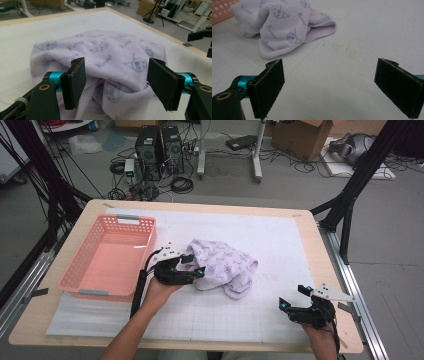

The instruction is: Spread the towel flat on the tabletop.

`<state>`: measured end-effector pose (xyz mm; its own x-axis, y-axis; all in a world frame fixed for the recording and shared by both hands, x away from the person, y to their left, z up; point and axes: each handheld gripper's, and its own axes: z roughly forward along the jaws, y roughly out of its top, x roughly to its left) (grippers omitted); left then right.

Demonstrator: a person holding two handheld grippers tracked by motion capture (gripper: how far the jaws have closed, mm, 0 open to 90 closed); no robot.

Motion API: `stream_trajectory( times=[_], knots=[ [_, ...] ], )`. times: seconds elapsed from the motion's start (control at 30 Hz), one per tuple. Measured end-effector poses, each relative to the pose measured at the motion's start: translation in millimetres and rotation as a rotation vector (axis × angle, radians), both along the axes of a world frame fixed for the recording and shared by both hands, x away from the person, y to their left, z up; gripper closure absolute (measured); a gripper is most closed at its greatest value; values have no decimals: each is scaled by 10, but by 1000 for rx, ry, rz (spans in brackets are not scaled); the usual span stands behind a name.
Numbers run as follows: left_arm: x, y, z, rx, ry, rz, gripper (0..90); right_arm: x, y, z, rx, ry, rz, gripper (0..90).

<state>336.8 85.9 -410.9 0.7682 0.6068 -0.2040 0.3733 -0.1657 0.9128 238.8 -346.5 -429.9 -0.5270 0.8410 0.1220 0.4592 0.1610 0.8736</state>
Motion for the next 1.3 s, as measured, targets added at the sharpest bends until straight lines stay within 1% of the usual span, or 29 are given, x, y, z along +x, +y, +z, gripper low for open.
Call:
stream_trajectory(
  times=[0.03,0.1,0.17,0.23,0.3,0.33,0.43,0.47,0.53,0.57,0.6,0.63,0.67,0.7,0.73,0.8,0.83,0.87,0.9,0.93,0.97,1.0,1.03,1.07,1.13,1.2,1.23,1.27,1.3],
  knots=[
    [-2,-30,-24,4,24,-4,308,0,4,-1,-2,-3,2,79],
    [0,-103,-81,16,51,-21,300,3,13,-4,-14,-4,5,79],
    [-1,-186,-139,41,57,-22,300,3,22,-9,-16,3,4,79],
    [7,-266,-191,62,68,-16,308,5,43,-8,-21,-3,10,79],
    [11,-332,-221,98,56,-5,320,10,54,-7,-23,-4,12,79],
    [9,-351,-228,120,46,-3,358,19,65,-7,-28,-8,17,79],
    [3,-356,-230,159,30,-7,589,56,127,-8,-34,-3,18,79],
    [4,-337,-220,161,28,-5,635,79,157,-7,-25,8,22,79],
    [-1,-300,-192,150,20,1,668,144,234,-11,-26,24,47,80],
    [-9,-283,-175,147,10,0,674,186,286,-10,-34,32,56,112],
    [-23,-271,-158,141,4,-2,678,235,334,-9,-39,36,81,196],
    [-33,-257,-144,140,-4,-10,681,289,391,-8,-34,42,109,222],
    [-44,-246,-132,141,-7,-17,682,346,458,-12,-43,46,116,216],
    [-53,-235,-122,137,-7,-22,683,474,610,-30,-80,80,129,270],
    [-56,-222,-114,136,-12,-27,683,474,610,-30,-80,80,129,270],
    [-59,-189,-98,126,-16,-27,684,585,762,-58,-133,88,153,318],
    [-58,-174,-93,119,-21,-26,685,643,822,-77,-137,101,162,326],
    [-58,-159,-87,114,-22,-24,686,697,874,-95,-122,119,173,351],
    [-58,-148,-83,106,-21,-23,687,741,925,-118,-112,134,190,393],
    [-60,-138,-80,100,-22,-22,687,772,983,-144,-123,148,211,451],
    [-65,-127,-75,99,-22,-21,687,790,1044,-167,-173,163,243,546],
    [-73,-114,-70,95,-22,-18,686,777,1089,-168,-212,132,266,689],
    [-85,-96,-61,89,-25,-14,686,751,1101,-141,-219,109,293,789],
    [-97,-71,-53,87,-29,-14,686,717,1105,-112,-232,78,280,803],
    [-124,-15,-34,83,-36,-11,686,666,1046,-52,-208,64,270,815],
    [-158,44,-16,68,-41,-9,687,615,943,15,-173,36,258,818],
    [-186,64,-8,60,-44,-12,686,549,838,86,-132,20,247,819],
    [-222,76,0,55,-51,-19,686,549,838,86,-132,20,247,819],
    [-267,79,6,58,-57,-27,685,514,796,120,-118,6,253,819]
  ],
)
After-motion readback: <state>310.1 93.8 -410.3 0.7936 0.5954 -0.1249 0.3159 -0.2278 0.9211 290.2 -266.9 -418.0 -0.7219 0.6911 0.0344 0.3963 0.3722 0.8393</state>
